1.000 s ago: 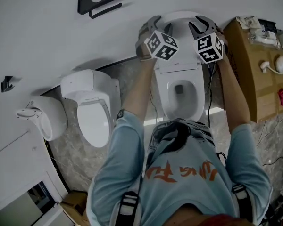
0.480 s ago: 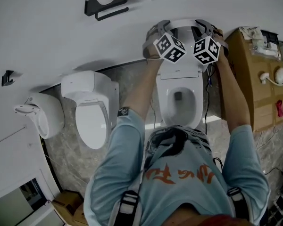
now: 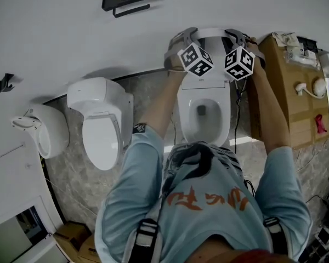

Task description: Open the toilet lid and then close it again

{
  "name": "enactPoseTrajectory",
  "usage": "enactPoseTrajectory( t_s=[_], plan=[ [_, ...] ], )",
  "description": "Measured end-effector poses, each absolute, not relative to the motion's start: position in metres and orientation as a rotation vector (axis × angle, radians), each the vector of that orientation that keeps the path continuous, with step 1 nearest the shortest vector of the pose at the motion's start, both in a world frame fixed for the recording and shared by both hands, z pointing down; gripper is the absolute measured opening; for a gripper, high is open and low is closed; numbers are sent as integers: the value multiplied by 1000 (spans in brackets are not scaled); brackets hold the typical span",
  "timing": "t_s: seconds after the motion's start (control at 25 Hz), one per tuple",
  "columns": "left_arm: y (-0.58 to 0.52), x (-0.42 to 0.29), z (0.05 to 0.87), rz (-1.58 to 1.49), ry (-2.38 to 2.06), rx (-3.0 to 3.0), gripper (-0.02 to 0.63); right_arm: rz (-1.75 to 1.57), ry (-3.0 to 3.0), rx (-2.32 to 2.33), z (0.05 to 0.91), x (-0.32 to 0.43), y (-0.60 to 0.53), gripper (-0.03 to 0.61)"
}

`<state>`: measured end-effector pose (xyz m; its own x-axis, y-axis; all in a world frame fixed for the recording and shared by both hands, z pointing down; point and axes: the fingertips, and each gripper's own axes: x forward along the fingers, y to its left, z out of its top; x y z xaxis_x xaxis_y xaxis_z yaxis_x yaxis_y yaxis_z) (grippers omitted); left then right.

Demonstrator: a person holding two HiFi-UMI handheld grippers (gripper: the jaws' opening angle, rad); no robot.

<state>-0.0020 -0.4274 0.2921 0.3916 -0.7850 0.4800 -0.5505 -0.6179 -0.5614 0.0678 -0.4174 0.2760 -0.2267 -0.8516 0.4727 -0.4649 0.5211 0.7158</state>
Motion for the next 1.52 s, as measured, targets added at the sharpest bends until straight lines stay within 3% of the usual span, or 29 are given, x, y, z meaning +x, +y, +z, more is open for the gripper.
enactPoseTrajectory(
  t_s=[0.36,0.64,0.84,1.52],
  plan=[
    [-356,-4,296,-1124,1044,-2270,138,-553,-1907,1121,275,64,-345,109],
    [-297,-5,301,-1137,970,-2202,143,-784,-1725,1129,279,62,-291,137],
    [-256,-2,309,-1157,941,-2185,153,-688,-1825,1058,287,66,-258,217],
    [-116,-4,369,-1303,815,-2124,186,-588,-1954,837,357,60,-122,213]
  ],
)
